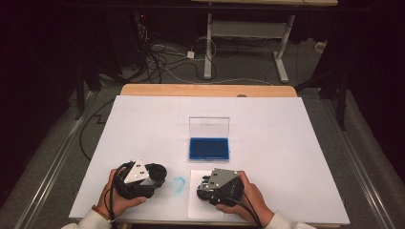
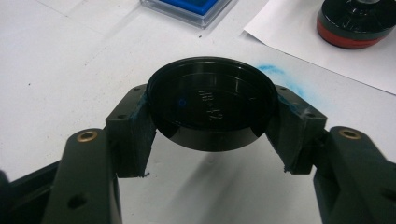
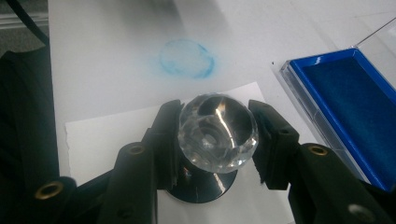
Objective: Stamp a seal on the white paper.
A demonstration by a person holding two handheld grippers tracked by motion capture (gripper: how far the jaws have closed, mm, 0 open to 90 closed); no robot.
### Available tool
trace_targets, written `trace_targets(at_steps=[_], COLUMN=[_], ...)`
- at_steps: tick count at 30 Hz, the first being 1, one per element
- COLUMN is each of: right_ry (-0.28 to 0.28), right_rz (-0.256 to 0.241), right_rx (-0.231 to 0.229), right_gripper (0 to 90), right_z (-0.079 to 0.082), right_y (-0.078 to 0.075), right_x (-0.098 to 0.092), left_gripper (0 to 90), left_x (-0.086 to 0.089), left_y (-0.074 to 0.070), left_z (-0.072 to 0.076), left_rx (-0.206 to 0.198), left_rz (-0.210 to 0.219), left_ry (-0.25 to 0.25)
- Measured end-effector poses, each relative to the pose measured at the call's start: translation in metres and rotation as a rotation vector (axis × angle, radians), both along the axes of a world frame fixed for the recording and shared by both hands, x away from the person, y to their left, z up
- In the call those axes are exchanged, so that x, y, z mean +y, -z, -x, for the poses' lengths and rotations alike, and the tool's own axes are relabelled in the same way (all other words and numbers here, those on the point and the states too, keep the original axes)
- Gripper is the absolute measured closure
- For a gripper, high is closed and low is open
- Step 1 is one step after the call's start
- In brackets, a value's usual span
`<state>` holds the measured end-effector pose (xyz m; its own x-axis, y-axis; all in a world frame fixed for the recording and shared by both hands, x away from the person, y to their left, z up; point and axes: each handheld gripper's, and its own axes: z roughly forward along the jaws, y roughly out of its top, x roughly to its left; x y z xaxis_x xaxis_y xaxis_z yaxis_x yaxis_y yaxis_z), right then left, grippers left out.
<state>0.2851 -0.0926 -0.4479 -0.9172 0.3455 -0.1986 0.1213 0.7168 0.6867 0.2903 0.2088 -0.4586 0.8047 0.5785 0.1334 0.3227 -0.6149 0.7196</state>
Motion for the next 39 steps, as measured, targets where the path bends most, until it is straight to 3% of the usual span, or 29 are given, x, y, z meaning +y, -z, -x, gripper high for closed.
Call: trace_targets(at_steps=[39], right_ry=[0.004], right_rz=[0.024], right_rx=[-0.023], right_gripper=[57.2], right_z=[0.0039], right_y=[-0.0003], right_x=[0.0022], left_gripper=[36.8], left_x=[0.0006], left_y=[-0.0002], left_z=[-0.0004], left_rx=[0.000], left_rz=[0.001], left_ry=[-0.002])
